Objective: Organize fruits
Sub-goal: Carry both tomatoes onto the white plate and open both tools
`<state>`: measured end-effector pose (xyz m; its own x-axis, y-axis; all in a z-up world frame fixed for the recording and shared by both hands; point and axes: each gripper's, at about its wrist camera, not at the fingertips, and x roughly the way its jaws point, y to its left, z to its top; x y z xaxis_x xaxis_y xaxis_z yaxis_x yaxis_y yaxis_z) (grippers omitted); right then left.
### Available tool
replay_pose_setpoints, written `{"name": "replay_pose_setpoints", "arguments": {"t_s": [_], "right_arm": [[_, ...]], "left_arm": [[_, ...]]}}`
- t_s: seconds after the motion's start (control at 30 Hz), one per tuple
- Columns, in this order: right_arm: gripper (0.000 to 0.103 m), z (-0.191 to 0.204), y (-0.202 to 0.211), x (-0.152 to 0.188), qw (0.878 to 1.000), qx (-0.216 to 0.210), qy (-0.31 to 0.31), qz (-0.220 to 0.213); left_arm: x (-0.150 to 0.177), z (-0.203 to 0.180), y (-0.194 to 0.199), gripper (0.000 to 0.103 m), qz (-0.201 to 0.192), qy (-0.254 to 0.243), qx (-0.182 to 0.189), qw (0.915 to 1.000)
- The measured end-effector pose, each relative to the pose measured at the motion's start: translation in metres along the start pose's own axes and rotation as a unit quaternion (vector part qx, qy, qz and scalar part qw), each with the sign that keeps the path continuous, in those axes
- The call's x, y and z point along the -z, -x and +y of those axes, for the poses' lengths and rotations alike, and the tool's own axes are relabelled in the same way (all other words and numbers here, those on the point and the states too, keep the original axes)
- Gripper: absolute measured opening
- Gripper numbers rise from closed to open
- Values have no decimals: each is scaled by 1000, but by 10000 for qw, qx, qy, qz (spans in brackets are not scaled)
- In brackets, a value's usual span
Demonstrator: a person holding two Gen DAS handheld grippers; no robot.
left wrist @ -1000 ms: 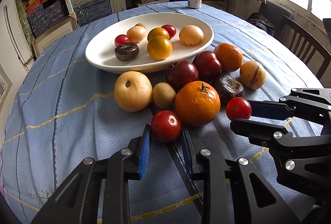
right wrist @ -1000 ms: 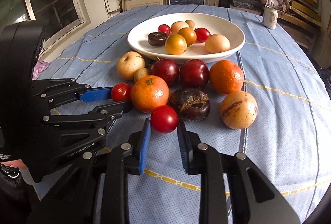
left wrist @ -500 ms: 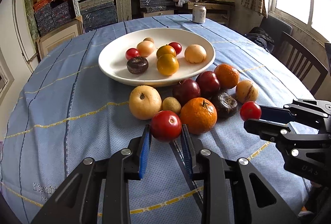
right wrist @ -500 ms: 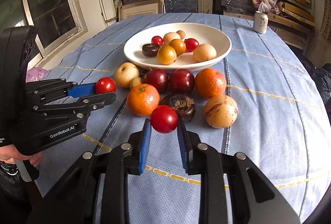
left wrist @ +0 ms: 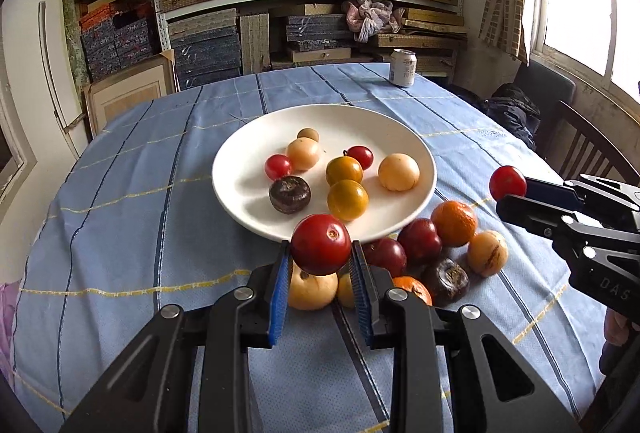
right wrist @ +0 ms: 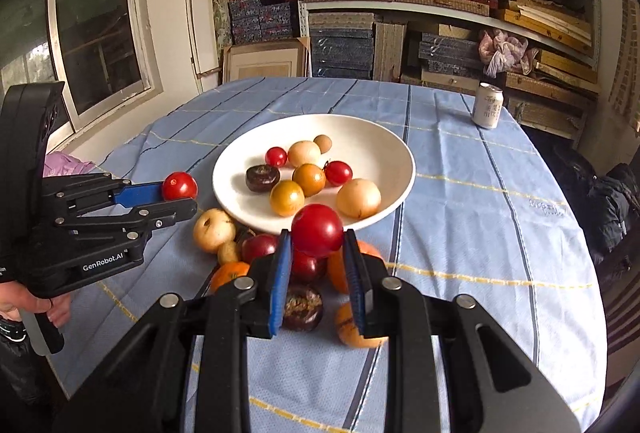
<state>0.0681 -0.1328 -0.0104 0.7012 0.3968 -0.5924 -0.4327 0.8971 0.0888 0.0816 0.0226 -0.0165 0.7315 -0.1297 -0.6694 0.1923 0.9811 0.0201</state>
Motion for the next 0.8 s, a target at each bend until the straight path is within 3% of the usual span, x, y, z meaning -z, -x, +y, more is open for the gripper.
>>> {"name": "replay_pose_setpoints", "arguments": {"t_s": [0.43, 0.73, 0.77, 0.8], "right_arm": [[25, -7, -88, -33, 9978, -301, 314, 495], [26, -12, -109, -29, 9968, -294, 252, 705], [32, -13, -109, -29, 9969, -258, 257, 704], [43, -13, -108, -29, 9971, -175, 275, 690]], "left_arm": [[-31, 15, -65, 29, 398, 234, 214, 9987], [-29, 18, -81, 29, 538, 211, 268, 9980], [-28, 18, -81, 33, 521, 225, 269, 9980], [-29, 18, -82, 58, 501, 245, 282, 9980]]}}
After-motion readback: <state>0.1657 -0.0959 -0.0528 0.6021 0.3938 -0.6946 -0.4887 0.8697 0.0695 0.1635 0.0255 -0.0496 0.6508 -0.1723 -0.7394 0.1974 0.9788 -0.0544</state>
